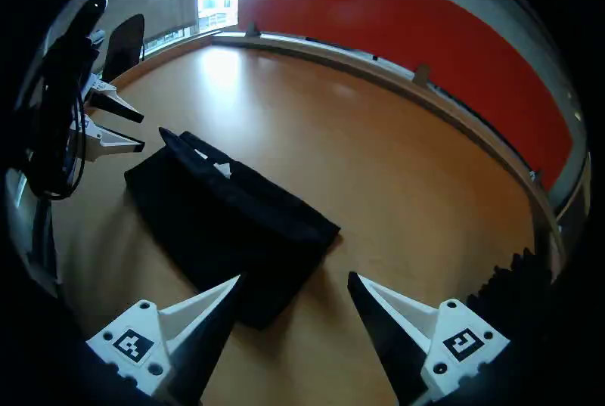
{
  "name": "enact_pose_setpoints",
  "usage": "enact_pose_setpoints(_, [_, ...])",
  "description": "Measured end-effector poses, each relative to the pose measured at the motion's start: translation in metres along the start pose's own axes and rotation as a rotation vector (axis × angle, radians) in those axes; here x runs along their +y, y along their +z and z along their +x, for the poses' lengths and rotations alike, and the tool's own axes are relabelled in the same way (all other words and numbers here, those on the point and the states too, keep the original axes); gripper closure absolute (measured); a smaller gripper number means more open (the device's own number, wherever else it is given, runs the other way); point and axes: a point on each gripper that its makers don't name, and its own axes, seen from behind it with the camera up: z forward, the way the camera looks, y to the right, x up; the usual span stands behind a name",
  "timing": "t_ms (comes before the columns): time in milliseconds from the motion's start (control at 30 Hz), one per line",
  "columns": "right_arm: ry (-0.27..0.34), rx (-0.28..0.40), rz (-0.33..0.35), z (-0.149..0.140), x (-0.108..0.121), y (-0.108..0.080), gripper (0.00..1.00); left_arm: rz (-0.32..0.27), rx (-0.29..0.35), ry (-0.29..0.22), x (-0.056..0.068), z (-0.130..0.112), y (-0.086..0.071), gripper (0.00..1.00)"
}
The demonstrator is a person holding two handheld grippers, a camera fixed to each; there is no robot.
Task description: Fold towel
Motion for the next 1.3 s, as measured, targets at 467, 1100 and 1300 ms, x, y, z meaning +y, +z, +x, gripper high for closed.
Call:
enact_pose_setpoints(467, [-0.009,-0.026,0.041,-0.023,-0.019,-0.009,0.00,0.003,-0.015,-0.056,0.006,-0.030,-0.022,0.06])
enact_pose_setpoints(1100, [-0.011,-0.034,0.062,-0.036,-0.024,-0.009,0.13,0.007,-0.032,-0.104,0.012,-0.056,-0.034,0.06])
enact_pose_setpoints(1300, [-0.013,-0.031,0.070,-0.033,-0.026,-0.009,0.13,0.013,-0.029,-0.105,0.010,-0.057,-0.036,0.06])
